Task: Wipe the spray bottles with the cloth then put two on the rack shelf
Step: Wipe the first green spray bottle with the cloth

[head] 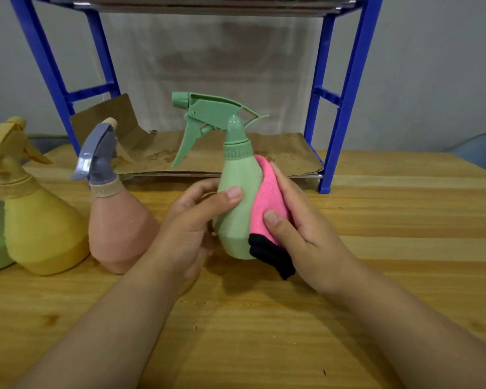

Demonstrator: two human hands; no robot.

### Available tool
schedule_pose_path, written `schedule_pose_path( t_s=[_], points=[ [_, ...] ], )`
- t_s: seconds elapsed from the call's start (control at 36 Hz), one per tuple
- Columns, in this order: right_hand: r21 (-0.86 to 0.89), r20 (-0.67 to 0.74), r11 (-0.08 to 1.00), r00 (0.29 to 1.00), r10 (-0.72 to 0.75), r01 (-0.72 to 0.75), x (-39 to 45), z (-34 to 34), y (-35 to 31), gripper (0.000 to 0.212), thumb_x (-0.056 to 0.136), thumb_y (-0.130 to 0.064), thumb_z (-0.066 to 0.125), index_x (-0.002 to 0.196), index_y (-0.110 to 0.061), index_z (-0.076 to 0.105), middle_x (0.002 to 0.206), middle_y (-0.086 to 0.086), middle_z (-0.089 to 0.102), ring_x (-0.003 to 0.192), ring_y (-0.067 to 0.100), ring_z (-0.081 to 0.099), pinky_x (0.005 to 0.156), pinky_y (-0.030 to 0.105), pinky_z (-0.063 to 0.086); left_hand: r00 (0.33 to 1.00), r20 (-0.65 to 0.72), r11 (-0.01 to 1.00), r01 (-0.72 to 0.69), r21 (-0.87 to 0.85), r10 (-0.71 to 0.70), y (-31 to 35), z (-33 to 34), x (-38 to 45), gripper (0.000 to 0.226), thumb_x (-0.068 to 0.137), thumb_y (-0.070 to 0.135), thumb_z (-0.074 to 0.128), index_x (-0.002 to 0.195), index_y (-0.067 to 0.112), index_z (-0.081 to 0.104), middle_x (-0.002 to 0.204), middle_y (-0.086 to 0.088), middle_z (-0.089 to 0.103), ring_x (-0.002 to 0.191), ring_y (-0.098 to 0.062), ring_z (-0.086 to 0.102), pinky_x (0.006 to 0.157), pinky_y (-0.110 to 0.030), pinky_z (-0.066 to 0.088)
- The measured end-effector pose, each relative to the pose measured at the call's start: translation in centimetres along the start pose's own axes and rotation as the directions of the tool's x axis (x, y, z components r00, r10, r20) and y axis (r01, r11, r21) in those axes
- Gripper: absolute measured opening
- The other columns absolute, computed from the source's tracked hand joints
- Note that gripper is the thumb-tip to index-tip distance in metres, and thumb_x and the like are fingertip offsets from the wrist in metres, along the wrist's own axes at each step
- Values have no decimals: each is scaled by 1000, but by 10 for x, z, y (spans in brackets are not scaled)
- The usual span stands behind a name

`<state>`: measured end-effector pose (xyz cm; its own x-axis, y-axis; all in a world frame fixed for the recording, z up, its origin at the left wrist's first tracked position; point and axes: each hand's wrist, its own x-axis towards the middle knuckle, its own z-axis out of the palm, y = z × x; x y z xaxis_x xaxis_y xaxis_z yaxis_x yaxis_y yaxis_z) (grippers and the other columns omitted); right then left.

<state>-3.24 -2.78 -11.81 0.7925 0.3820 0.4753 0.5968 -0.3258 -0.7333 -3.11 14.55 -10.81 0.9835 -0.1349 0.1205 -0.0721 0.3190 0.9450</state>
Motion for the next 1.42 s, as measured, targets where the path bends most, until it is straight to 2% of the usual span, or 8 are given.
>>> schedule_pose_path(
  t_s=[0.14,0.22,0.47,0.58,0.75,1.08,1.28,1.42],
  points=[
    [-89,-14,996,1000,0,-1,-9,1,3,69,92,-52,42,152,-31,18,150,-19,33,137,-10,26,110,10,23,999,-33,998,-11,-59,9,2,-4,1,63,62,35,73,119,12,58,111,-11,69,95,-30,68,66,-41,58],
    [-127,-31,992,999,-15,11,-12,0,3,69,94,-45,50,153,-30,17,150,-22,27,137,-14,20,107,2,16,1000,-10,999,8,-36,-8,2,-4,1,54,70,37,67,120,14,61,115,-11,68,102,-29,66,79,-43,57],
    [-196,-257,971,948,-189,141,-11,-4,9,50,91,-5,56,139,-14,47,133,-10,54,126,-4,46,106,13,34,998,-21,999,53,6,-53,3,0,0,44,75,40,64,112,18,64,106,-8,71,94,-25,69,71,-42,57],
    [-106,-320,989,938,-133,104,-11,-4,10,46,93,-2,54,137,-18,53,134,-7,58,128,7,50,110,29,39,997,13,997,70,22,-70,2,1,-2,56,68,39,67,118,14,61,112,-11,69,101,-29,67,74,-46,57],
    [148,-311,988,950,14,34,-11,0,7,42,94,-15,54,135,-22,55,135,-9,58,129,11,50,109,41,40,996,71,999,42,34,-45,1,2,-7,46,57,16,73,102,20,64,97,-1,72,82,-17,72,58,-29,56],
    [268,-327,955,945,-33,126,-15,-6,0,42,90,-9,57,131,-19,55,132,-4,60,128,13,53,107,37,41,992,124,970,-57,235,28,-1,-2,-9,54,44,30,83,96,34,71,102,1,71,89,-21,70,70,-34,58],
    [359,-472,933,869,151,33,-15,-7,-8,6,86,-28,64,86,-24,69,77,-8,68,78,3,61,70,23,51,986,55,840,-166,517,160,-10,9,-10,69,36,45,91,100,38,66,108,11,66,98,-6,64,76,-26,55],
    [523,-508,851,815,279,34,-9,-8,-11,19,89,-14,61,104,-23,68,95,-15,73,93,-1,66,82,18,52,964,10,760,-217,613,267,-12,19,-9,65,41,44,87,102,39,64,106,15,63,102,-4,59,81,-28,53]
  ],
)
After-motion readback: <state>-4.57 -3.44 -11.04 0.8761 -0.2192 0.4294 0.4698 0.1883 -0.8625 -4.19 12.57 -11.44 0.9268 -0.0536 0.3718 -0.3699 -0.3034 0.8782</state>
